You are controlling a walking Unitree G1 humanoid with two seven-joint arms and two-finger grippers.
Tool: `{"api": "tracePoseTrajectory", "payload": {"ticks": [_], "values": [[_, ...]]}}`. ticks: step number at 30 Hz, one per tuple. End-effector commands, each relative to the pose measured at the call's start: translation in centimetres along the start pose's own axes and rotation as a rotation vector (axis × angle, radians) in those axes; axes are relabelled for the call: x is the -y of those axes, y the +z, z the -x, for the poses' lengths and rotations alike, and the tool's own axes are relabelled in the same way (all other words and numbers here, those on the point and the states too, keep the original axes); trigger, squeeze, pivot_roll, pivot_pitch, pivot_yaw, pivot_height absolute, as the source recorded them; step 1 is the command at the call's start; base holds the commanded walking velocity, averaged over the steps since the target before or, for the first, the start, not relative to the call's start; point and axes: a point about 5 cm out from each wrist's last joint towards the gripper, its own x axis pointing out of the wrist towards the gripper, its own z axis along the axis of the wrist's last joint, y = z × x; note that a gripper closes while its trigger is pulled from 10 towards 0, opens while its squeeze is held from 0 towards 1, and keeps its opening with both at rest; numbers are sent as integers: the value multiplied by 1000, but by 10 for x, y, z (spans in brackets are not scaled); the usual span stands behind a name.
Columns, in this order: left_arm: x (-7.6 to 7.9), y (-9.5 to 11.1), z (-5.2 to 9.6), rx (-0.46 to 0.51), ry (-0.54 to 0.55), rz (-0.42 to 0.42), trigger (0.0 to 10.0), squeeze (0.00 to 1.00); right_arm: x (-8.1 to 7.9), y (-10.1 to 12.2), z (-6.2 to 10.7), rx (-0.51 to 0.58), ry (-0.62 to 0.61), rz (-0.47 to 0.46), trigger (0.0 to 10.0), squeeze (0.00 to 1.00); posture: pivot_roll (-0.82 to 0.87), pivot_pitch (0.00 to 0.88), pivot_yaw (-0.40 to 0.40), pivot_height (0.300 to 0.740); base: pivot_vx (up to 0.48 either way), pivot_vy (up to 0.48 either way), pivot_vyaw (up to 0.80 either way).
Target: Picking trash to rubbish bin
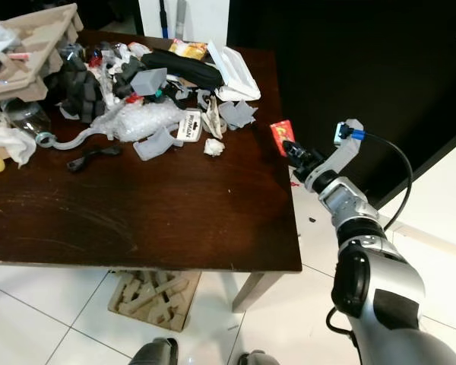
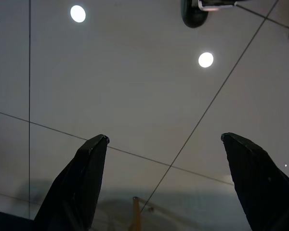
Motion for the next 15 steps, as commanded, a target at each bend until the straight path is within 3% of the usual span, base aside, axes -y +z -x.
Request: {"api": "tracePoseTrajectory", "payload": {"ticks": [1, 3, 4, 6, 15], "values": [[0, -13, 2, -45, 8, 8, 10000, 0, 8, 1, 7, 46, -45, -28, 10000, 0, 252, 189, -89, 740, 0, 0, 0], [0, -12, 1, -45, 10, 10, 10000, 0, 12, 3, 9, 72, -104, -23, 10000, 0, 250, 182, -84, 740, 0, 0, 0], [-1, -11, 1, -43, 13, 10, 10000, 0, 24, 7, 16, 108, -259, -8, 10000, 0, 249, 178, -83, 740, 0, 0, 0], [-2, -9, 1, -43, 19, 5, 10000, 0, 39, 8, 29, 118, -437, 31, 10000, 0, 247, 171, -83, 740, 0, 0, 0], [-11, -6, 1, -36, 86, 39, 10000, 0, 54, -10, 48, 45, -598, 106, 10000, 0, 256, 159, -88, 740, 0, 0, 0]]}}
